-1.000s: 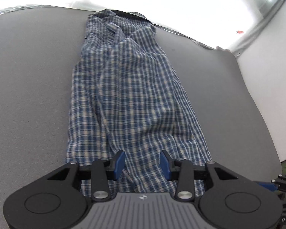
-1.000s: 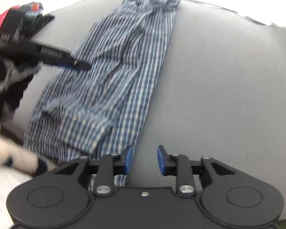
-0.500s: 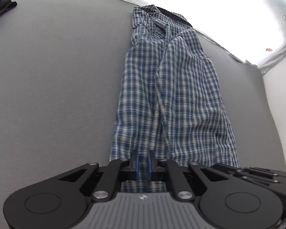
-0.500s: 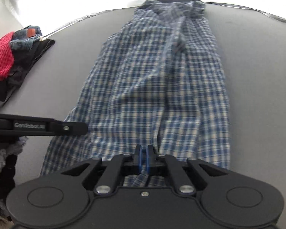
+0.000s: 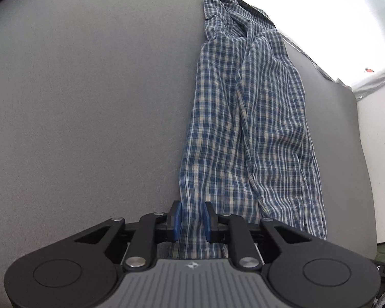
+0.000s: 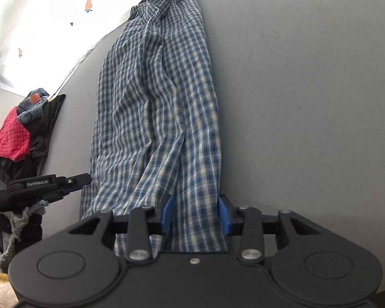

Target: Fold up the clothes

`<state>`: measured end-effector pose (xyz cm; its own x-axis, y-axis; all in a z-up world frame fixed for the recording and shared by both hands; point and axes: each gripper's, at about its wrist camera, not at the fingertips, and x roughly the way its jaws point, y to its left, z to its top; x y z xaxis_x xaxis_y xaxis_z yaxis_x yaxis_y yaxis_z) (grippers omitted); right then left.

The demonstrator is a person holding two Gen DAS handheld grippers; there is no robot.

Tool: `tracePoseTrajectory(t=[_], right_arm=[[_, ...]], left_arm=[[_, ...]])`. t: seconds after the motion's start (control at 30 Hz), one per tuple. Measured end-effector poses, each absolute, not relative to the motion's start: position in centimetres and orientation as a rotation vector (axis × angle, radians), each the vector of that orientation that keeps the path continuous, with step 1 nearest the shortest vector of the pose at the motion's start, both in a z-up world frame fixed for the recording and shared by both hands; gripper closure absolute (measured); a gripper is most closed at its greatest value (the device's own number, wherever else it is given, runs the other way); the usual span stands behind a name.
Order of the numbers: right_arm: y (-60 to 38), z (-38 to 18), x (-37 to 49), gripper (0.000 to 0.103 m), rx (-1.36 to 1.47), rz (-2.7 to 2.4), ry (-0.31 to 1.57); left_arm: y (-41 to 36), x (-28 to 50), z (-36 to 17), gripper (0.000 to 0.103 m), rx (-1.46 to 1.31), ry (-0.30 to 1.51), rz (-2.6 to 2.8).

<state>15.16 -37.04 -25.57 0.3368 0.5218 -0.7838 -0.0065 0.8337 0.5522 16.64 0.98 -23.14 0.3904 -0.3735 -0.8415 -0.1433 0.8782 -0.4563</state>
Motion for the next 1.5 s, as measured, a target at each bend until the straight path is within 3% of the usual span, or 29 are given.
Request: tracePoseTrajectory(t=[0.37,0.47,0.53,0.63,0.93,1.07,1.2,1.4,1.5], right_arm=[[-38.0,-27.4,12.2,0.063,0.72,0.51,1.2],[-36.9,-27.3,12.3,0.062,0.668,0.589,1.212],[-36.0,-27.0,12.4,0.062,0.598,0.619,1.211],[-35.3,-26.6,12.6,0.061,0.54,0.639,1.217],[-35.3,-26.7,12.5,0.06,0.524,0.634,1.247],[-35.5,-26.9,12.7,0.052,0.561,0.646,1.257],[-35.3,-26.8,12.7,0.052,0.551,0.636,1.264],[-33.7,-25.8,12.3,0.052,0.425,0.618,1.262],[-32.4,-25.2,12.2,0.062,0.301,0.623,1.263]], left_arm=[[-0.5,15.0,-23.2,0.083,-0.523,1.393,-0.153],[-2.1,15.5,-22.8,0.082,-0.396,1.431,-0.19],[-3.6,15.4,-22.4,0.08,-0.27,1.437,-0.238],[-3.1,14.7,-22.5,0.073,-0.298,1.429,-0.238],[-1.9,12.3,-22.6,0.072,-0.39,1.389,-0.227],[-1.8,11.1,-22.6,0.072,-0.376,1.353,-0.246],[-1.1,10.1,-22.7,0.072,-0.394,1.331,-0.265],[-2.1,10.2,-23.6,0.072,-0.436,1.467,-0.353],[-3.1,9.8,-25.0,0.074,-0.433,1.52,-0.385]])
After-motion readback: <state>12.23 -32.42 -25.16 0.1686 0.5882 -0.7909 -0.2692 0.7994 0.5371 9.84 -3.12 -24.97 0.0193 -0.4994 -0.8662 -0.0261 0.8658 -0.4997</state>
